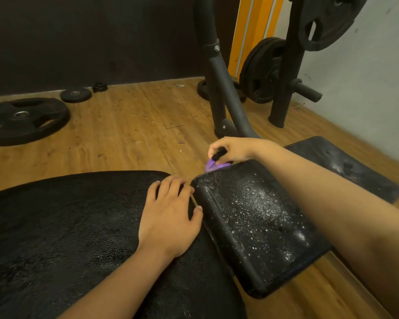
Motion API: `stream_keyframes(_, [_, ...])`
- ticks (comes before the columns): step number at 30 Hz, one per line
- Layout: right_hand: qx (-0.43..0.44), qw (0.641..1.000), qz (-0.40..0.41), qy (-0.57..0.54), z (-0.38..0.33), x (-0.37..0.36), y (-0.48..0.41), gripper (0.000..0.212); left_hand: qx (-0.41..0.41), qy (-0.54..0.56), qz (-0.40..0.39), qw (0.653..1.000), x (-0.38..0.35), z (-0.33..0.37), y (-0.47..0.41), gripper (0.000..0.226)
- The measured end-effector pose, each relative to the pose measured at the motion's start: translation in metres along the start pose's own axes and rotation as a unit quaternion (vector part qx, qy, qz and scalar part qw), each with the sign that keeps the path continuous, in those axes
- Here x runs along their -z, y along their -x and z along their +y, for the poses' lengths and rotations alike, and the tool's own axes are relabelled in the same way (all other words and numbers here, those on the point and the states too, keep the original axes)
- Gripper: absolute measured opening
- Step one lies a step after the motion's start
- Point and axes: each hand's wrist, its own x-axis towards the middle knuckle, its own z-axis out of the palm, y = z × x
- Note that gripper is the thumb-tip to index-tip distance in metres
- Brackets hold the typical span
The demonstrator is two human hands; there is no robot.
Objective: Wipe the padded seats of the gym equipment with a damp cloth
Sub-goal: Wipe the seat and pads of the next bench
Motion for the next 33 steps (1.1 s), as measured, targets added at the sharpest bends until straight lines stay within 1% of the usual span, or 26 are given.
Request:
stream_keyframes(4, [-0.049,0.994,0.094,0.0,0.039,0.014,0.029,0.019,0.001,-0.008,0.004,1.0,0.001,0.001,0.0,0.046])
stream_keyframes(7, [-0.075,0.989,0.117,0.042,0.048,0.02,0.039,0.027,0.0,-0.006,0.001,1.0,0.001,0.002,-0.001,0.047])
stream_keyframes(10, [-0.103,0.983,0.142,0.064,0.055,0.025,0.047,0.024,0.001,-0.005,0.0,1.0,0.001,0.002,-0.001,0.047])
stream_keyframes(13, [-0.106,0.978,0.172,0.052,0.064,0.031,0.061,0.033,0.003,-0.005,0.005,1.0,0.001,0.002,-0.002,0.048])
stream_keyframes(17, [-0.119,0.966,0.221,0.059,0.063,0.03,0.082,0.017,0.003,-0.004,-0.01,1.0,0.002,0.003,-0.004,0.053])
stream_keyframes(19, [-0.105,0.961,0.253,0.04,0.055,0.024,0.09,0.017,0.005,-0.008,-0.023,1.0,0.001,0.003,-0.005,0.057])
stream_keyframes(21, [-0.083,0.957,0.277,-0.003,0.047,0.013,0.1,0.02,0.005,-0.008,-0.033,0.999,0.002,0.003,-0.006,0.061])
stream_keyframes(23, [-0.066,0.96,0.272,-0.021,0.036,0.001,0.112,0.019,0.002,-0.013,-0.039,0.999,0.004,0.004,-0.007,0.067])
stream_keyframes(25, [-0.051,0.967,0.25,-0.018,0.027,-0.01,0.123,0.015,-0.002,-0.018,-0.042,0.999,0.005,0.005,-0.008,0.072])
stream_keyframes(28, [-0.056,0.968,0.244,-0.025,0.027,-0.012,0.132,0.014,-0.003,-0.019,-0.04,0.999,0.005,0.005,-0.008,0.076])
stream_keyframes(30, [-0.086,0.955,0.284,-0.009,0.032,-0.009,0.125,0.018,-0.001,-0.016,-0.042,0.999,0.006,0.005,-0.008,0.077])
stream_keyframes(33, [-0.14,0.923,0.359,0.02,0.034,-0.011,0.099,0.018,0.0,-0.015,-0.055,0.998,0.008,0.005,-0.009,0.073])
